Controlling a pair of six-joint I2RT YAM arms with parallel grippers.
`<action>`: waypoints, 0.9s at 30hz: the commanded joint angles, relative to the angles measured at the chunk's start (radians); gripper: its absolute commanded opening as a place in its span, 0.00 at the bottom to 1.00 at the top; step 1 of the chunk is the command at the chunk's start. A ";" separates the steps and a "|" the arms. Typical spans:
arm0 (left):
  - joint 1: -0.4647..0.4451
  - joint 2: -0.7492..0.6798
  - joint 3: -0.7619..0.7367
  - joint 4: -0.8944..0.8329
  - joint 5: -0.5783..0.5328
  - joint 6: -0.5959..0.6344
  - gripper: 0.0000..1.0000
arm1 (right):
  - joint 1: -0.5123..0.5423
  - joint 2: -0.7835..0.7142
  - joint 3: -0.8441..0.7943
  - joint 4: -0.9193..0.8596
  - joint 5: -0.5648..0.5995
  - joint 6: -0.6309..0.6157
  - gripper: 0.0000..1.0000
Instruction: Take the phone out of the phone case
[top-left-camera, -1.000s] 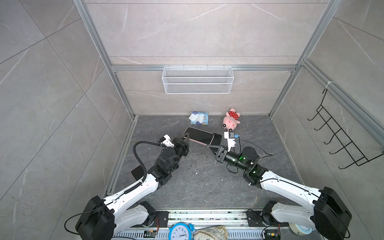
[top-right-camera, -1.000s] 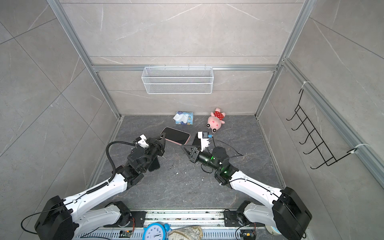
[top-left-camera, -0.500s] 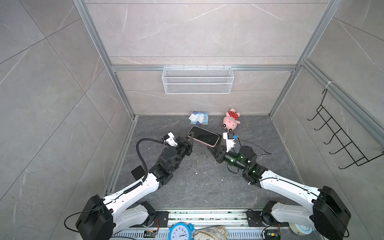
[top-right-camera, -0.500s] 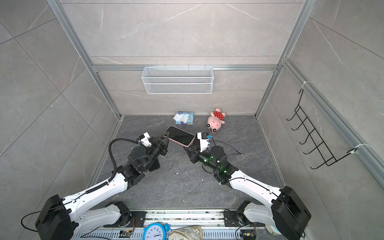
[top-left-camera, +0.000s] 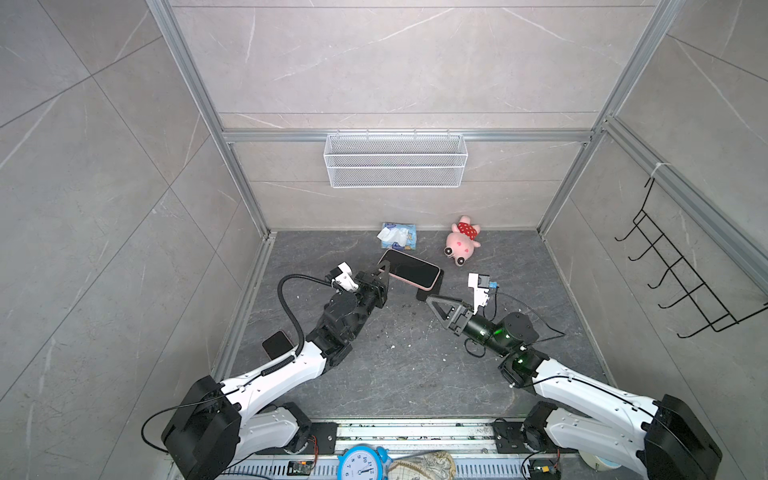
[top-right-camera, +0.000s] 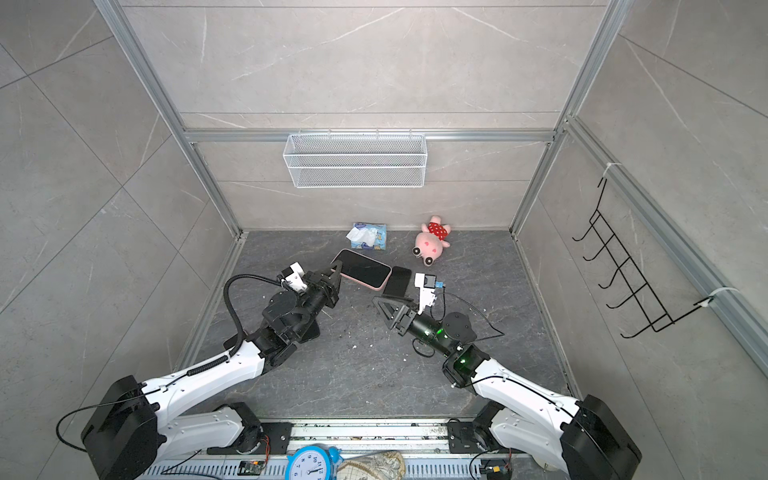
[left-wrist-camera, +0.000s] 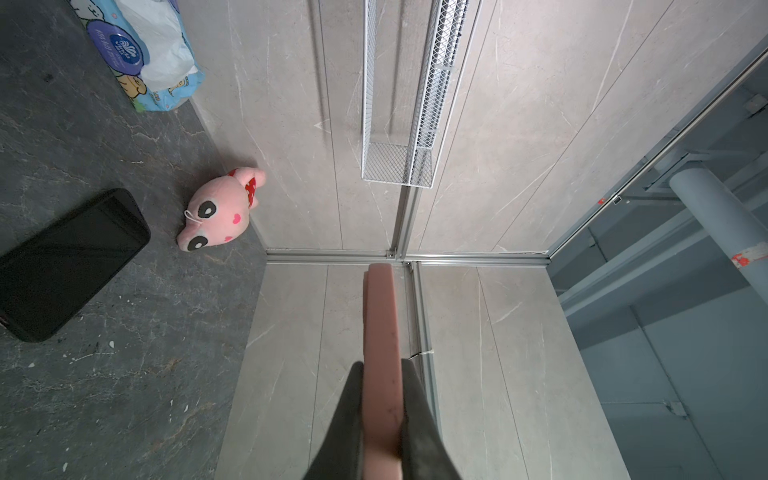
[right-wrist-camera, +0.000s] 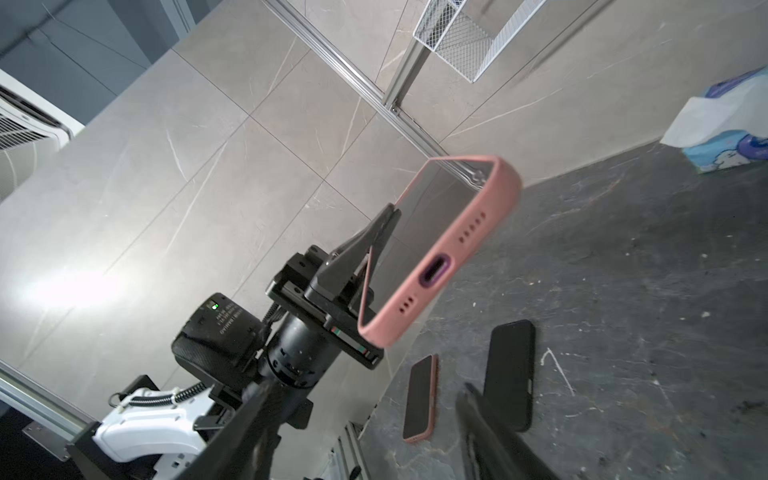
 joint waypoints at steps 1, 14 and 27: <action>0.000 -0.020 0.014 0.144 -0.025 0.012 0.00 | -0.003 0.051 0.062 0.083 -0.004 0.084 0.64; 0.000 -0.027 0.002 0.135 -0.029 0.000 0.00 | -0.005 0.133 0.084 0.166 0.002 0.147 0.29; 0.002 -0.052 0.062 -0.043 0.016 -0.032 0.00 | -0.023 0.138 0.058 0.094 0.006 -0.014 0.00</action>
